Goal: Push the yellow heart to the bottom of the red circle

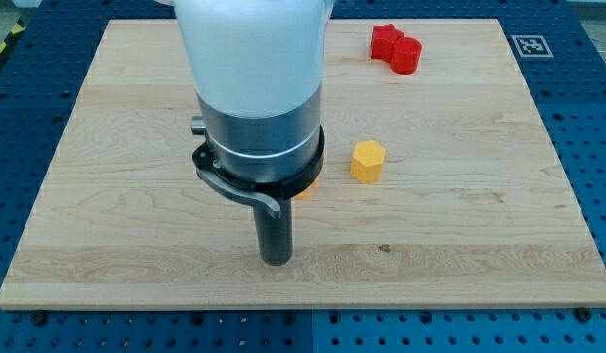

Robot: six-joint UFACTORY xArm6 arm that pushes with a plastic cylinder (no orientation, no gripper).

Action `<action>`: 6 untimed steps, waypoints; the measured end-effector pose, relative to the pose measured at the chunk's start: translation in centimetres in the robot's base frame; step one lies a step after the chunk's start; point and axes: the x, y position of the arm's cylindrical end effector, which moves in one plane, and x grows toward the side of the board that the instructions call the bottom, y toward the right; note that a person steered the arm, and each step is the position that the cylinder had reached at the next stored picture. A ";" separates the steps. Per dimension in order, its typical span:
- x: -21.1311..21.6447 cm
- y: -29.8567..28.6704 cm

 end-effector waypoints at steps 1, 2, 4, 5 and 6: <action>0.4 1.0; -0.9 1.1; -3.4 -3.1; -3.4 -3.8; -3.6 -4.0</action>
